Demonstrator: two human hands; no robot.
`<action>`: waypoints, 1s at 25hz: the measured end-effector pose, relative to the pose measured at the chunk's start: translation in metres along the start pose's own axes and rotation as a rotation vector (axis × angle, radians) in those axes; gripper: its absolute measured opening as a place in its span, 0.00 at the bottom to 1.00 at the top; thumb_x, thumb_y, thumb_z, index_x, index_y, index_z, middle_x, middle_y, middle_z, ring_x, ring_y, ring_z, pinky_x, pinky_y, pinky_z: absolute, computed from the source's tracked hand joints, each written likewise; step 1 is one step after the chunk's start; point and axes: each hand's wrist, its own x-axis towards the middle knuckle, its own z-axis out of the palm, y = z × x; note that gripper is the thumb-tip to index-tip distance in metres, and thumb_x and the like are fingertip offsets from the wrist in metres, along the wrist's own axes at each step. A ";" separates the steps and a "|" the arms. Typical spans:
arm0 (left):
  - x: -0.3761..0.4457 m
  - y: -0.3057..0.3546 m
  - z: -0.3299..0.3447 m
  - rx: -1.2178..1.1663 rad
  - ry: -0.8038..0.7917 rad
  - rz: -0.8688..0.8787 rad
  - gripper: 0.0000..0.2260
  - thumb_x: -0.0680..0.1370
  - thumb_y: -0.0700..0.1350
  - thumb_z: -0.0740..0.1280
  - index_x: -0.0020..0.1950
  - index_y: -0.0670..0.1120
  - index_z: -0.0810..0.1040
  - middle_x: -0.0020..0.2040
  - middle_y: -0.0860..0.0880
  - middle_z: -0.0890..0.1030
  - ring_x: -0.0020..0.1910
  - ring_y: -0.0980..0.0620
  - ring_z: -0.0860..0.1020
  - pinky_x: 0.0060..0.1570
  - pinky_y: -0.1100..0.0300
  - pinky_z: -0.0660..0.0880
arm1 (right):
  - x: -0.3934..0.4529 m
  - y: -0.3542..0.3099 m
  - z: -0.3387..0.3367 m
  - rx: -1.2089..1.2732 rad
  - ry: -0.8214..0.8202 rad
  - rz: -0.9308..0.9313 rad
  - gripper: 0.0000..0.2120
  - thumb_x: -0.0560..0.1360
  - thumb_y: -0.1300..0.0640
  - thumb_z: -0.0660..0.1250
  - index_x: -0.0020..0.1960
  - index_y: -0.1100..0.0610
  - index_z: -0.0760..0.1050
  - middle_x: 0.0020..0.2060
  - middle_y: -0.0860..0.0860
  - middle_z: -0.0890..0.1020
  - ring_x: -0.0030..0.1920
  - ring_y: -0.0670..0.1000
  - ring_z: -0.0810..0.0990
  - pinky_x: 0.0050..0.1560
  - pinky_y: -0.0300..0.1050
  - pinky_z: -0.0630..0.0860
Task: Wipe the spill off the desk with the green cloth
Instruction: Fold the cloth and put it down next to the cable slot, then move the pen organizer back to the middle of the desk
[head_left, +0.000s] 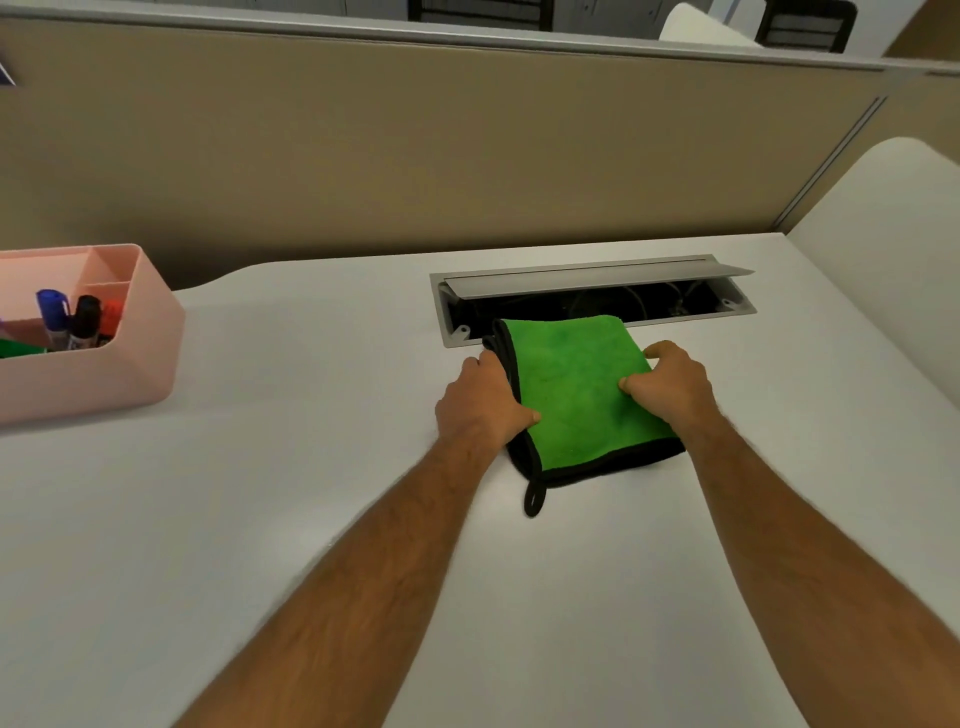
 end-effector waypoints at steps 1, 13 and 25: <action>-0.003 -0.001 -0.003 0.125 0.014 0.019 0.36 0.67 0.60 0.77 0.66 0.45 0.67 0.61 0.45 0.73 0.58 0.42 0.76 0.52 0.49 0.74 | -0.003 0.000 0.001 -0.069 0.029 -0.023 0.28 0.72 0.56 0.70 0.70 0.58 0.69 0.59 0.58 0.78 0.60 0.62 0.77 0.53 0.51 0.74; -0.025 -0.076 -0.039 0.329 0.370 0.248 0.39 0.73 0.74 0.53 0.72 0.47 0.68 0.67 0.47 0.75 0.63 0.44 0.72 0.59 0.47 0.69 | -0.067 -0.067 0.047 -0.095 0.292 -0.380 0.23 0.75 0.51 0.69 0.68 0.57 0.71 0.64 0.58 0.76 0.63 0.61 0.73 0.60 0.59 0.71; -0.077 -0.219 -0.181 -0.210 0.868 -0.059 0.35 0.72 0.73 0.56 0.66 0.49 0.75 0.64 0.48 0.79 0.61 0.49 0.75 0.63 0.49 0.74 | -0.175 -0.235 0.167 0.641 -0.041 -0.516 0.17 0.76 0.53 0.71 0.63 0.57 0.75 0.60 0.52 0.80 0.59 0.54 0.78 0.59 0.49 0.76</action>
